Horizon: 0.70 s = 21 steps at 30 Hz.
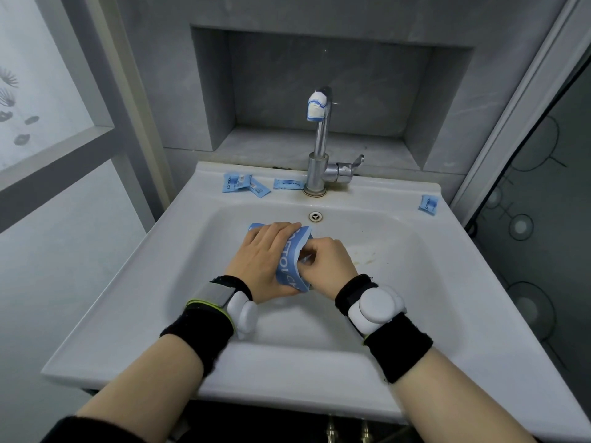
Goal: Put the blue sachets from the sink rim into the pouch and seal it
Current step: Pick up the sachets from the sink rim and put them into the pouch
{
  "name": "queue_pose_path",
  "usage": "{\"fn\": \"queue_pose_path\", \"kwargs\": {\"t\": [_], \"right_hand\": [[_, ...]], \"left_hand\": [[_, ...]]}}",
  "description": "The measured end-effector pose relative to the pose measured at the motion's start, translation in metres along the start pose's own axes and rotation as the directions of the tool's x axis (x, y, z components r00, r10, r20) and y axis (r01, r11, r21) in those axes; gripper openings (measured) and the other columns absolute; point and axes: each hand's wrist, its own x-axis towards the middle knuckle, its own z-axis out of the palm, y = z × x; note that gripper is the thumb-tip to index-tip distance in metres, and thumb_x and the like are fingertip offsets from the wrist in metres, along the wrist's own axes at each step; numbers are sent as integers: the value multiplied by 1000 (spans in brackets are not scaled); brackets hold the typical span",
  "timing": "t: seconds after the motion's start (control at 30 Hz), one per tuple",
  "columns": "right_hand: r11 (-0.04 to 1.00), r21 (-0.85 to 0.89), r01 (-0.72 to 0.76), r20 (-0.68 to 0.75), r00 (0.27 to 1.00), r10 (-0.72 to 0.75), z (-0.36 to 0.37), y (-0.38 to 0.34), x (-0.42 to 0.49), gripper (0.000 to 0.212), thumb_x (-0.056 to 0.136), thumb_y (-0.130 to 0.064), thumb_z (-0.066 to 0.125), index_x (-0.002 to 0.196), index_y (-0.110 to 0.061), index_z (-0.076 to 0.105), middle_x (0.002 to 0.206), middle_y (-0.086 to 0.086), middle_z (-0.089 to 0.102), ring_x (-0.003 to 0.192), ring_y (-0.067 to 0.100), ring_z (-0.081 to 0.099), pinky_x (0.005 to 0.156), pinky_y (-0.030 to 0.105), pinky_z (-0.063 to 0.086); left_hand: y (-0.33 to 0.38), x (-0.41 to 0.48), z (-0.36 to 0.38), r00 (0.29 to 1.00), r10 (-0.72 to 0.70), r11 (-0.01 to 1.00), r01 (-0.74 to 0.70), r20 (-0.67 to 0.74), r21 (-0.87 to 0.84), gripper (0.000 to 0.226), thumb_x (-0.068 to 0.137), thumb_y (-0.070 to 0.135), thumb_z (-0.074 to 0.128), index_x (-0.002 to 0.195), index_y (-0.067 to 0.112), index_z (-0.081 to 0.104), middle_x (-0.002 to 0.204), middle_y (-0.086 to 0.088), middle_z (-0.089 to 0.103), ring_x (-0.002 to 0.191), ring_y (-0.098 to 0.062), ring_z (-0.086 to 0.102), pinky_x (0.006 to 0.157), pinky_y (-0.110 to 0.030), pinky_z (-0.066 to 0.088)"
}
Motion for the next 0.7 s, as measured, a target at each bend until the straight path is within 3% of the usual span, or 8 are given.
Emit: {"fn": "queue_pose_path", "kwargs": {"t": [0.2,0.37,0.5,0.7], "right_hand": [[1000,-27,15,9,1000,-15,0,-2,-1,5,79,-19,66,77,-20,71,77,-1,72,70,20,63,69,33,53],[997,-74,10,19,1000,-9,-1,-3,-1,27,79,-16,65,60,-31,52,55,-13,52,56,13,49,58,25,39],[993,-121,7,44,999,-2,0,-3,-1,35,80,-15,63,53,-31,46,51,-12,46,55,16,46,57,25,36],[992,-114,45,46,998,-40,-2,-4,-1,23,80,-15,64,62,-27,55,55,-9,50,57,18,48,57,25,36]], "left_hand": [[-1,0,2,1000,-6,1000,6,1,-6,106,57,73,67,141,17,35,136,-2,47,125,-21,42,107,-36,27],[-2,0,4,1000,2,1000,-2,3,1,105,57,72,67,141,17,35,136,-1,46,126,-20,43,108,-36,29],[-3,0,5,1000,4,1000,-4,0,8,106,57,71,70,141,17,35,136,-1,47,125,-20,43,107,-35,27],[-2,0,4,1000,-6,1000,6,-8,9,107,56,69,73,140,16,36,135,-1,47,125,-20,43,107,-35,28]]}}
